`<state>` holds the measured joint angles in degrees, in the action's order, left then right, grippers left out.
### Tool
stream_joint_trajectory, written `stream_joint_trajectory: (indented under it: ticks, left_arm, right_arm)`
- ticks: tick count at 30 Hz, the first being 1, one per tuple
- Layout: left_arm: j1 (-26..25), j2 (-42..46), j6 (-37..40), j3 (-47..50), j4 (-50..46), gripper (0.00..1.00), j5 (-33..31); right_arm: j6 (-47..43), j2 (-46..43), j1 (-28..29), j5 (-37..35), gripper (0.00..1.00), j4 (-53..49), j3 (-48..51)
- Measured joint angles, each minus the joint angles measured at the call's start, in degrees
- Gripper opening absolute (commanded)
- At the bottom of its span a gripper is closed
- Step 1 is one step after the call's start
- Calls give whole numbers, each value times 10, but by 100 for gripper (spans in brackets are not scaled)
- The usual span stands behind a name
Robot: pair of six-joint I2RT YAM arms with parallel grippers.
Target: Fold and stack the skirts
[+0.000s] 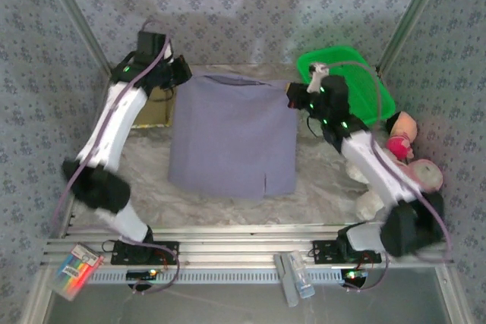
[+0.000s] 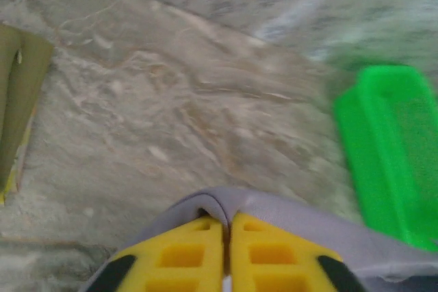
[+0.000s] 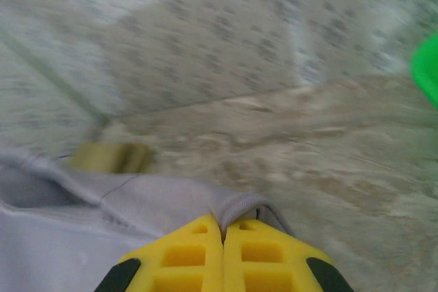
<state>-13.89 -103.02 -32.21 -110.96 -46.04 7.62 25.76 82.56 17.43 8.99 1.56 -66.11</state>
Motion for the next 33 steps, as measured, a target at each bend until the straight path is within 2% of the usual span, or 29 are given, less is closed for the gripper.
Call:
stream_joint_trajectory:
  ticks: [1, 2, 5, 9, 13, 17, 22, 26, 33]
  left_arm:
    - [7, -72, 2, -71, -26, 89, -6]
    - [13, -146, 4, -155, -53, 99, -14]
    - [21, -285, 9, -325, -112, 100, -22]
    - [2, -309, 15, -352, -168, 100, -30]
    - [-37, -256, 16, -254, -146, 100, -22]
    - [-63, -227, 4, -152, -109, 100, 11]
    - [-58, -226, -22, -30, -54, 100, 44]
    - [-52, -222, -46, 83, -14, 100, 50]
    - [-50, -185, -80, 179, 48, 100, 68]
  right_arm:
    - [1, 68, -12, -4, 100, -12, -44]
    - [6, 134, -26, -4, 100, -23, -89]
    - [19, 232, -52, 4, 100, -41, -133]
    - [14, 240, -41, 4, 100, -88, -132]
    - [5, 232, -18, 24, 100, -93, -132]
    - [-1, 246, -20, 51, 100, -97, -139]
    - [-5, 317, -30, 89, 100, -115, -202]
    - [-10, 380, -31, 100, 100, -170, -271]
    - [-26, 388, -31, 115, 100, -245, -250]
